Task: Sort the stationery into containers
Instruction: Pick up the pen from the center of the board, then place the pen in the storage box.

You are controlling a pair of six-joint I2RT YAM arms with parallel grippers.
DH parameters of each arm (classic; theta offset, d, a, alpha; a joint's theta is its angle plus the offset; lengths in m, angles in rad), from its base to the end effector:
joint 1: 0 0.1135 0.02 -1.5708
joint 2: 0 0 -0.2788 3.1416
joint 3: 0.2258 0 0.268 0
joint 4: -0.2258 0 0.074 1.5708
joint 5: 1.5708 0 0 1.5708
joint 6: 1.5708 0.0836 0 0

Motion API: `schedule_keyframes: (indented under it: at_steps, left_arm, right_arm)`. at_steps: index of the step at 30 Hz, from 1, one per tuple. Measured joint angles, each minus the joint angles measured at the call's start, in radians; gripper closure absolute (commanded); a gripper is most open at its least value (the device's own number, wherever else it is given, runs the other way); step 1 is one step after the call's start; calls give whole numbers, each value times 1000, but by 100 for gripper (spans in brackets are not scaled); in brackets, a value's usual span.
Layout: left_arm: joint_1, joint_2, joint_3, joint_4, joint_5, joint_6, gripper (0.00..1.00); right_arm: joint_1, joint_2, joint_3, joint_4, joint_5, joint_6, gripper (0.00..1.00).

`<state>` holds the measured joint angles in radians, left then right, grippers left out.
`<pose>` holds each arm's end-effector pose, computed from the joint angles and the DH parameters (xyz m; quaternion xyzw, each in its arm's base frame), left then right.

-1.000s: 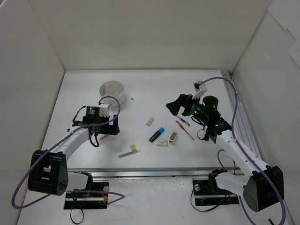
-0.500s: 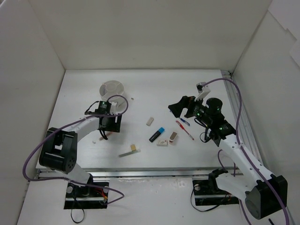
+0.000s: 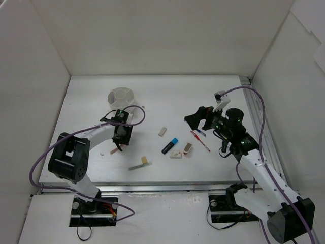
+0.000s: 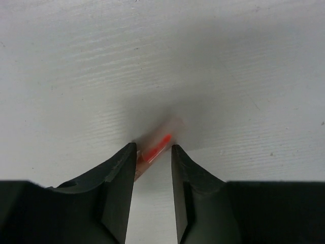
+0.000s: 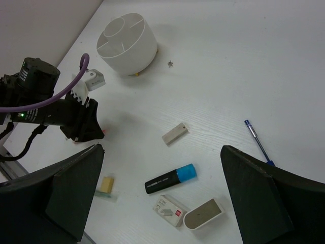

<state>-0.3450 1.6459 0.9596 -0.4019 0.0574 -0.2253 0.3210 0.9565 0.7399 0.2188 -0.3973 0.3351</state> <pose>0.3316 -0.1243 0.1329 0.0649 0.9685 -0.0939 0.2214 0.2540 0.1185 0.3441 -0.1348 0.6934 0.3556 0.6120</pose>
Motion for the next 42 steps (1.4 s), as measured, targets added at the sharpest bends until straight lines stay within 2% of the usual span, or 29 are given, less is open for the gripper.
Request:
schedule_keyframes:
  at_steps: [4, 5, 17, 21, 24, 28, 34, 42]
  left_arm:
    - [-11, 0, 0, -8, -18, -10, 92]
    - [-18, 0, 0, -11, -29, -13, 100]
    - [-68, -14, 62, -60, -160, -21, 100]
    - [-67, -119, 141, -72, -272, -20, 100]
    - [-55, -233, 196, -18, -384, -18, 100]
    - [33, -326, 237, 96, -454, -14, 100]
    - [175, -222, 320, 255, -533, -23, 100]
    - [222, -39, 383, 446, -498, -19, 100]
  right_arm:
    - [0, -18, 0, -7, 10, -4, 2]
    - [0, -22, 0, -8, 13, -5, 2]
    - [0, -56, 0, -23, 34, -16, 2]
    - [0, -60, 0, -26, 42, -27, 2]
    - [0, -64, 0, -29, 55, -37, 2]
    - [-1, -68, 0, -29, 86, -53, 2]
    - [-1, -82, -22, -19, 158, -65, 2]
    - [-21, -88, -42, 20, 255, -80, 2]
